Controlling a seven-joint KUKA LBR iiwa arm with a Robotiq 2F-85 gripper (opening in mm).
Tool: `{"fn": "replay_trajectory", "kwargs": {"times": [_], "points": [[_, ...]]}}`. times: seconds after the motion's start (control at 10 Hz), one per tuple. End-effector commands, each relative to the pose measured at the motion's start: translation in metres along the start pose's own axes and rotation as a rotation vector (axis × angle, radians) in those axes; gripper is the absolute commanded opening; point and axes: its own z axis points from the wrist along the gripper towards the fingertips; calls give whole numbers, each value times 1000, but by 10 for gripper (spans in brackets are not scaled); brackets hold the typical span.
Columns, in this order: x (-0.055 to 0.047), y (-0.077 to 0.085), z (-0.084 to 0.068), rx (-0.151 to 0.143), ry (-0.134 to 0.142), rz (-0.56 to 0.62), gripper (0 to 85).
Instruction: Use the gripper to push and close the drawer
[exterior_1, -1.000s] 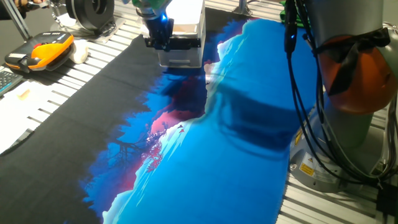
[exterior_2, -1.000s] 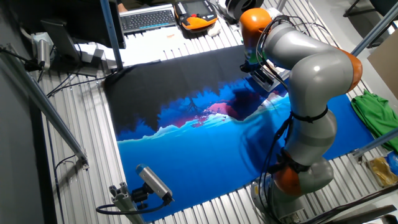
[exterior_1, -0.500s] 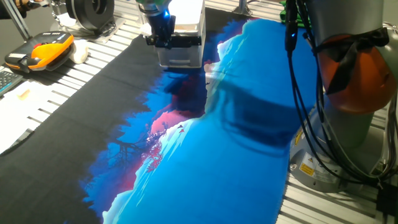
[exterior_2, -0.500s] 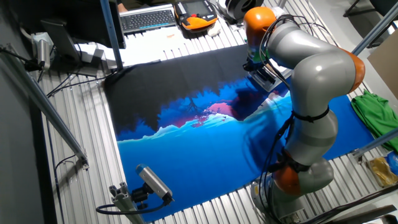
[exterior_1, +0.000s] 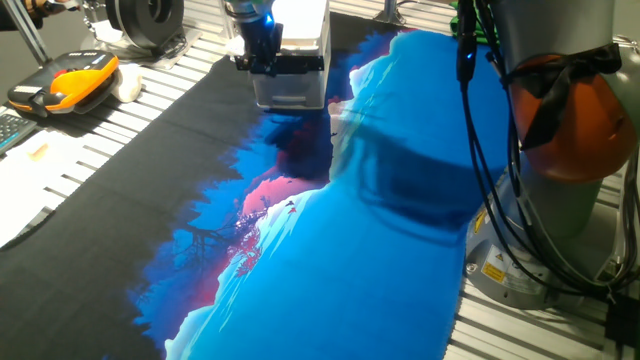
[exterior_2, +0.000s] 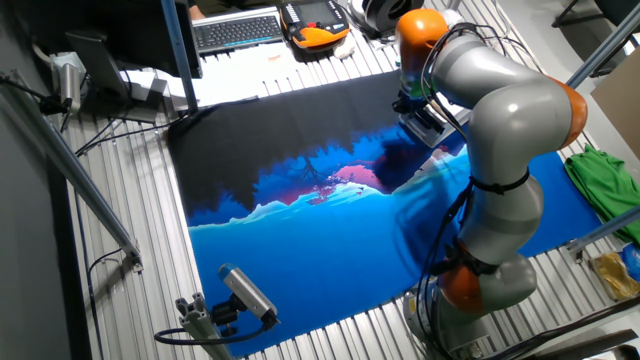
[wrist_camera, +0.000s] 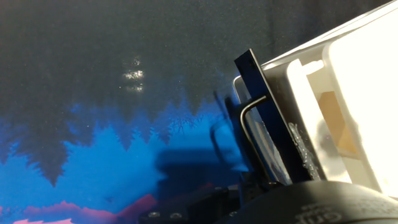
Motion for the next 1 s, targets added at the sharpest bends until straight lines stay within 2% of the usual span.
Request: {"fn": "replay_trajectory", "kwargs": {"times": [0.0,0.9], "points": [[0,-1,0,0,1,-2,0],[-3,-13,3,-3,0,-22,0]]}}
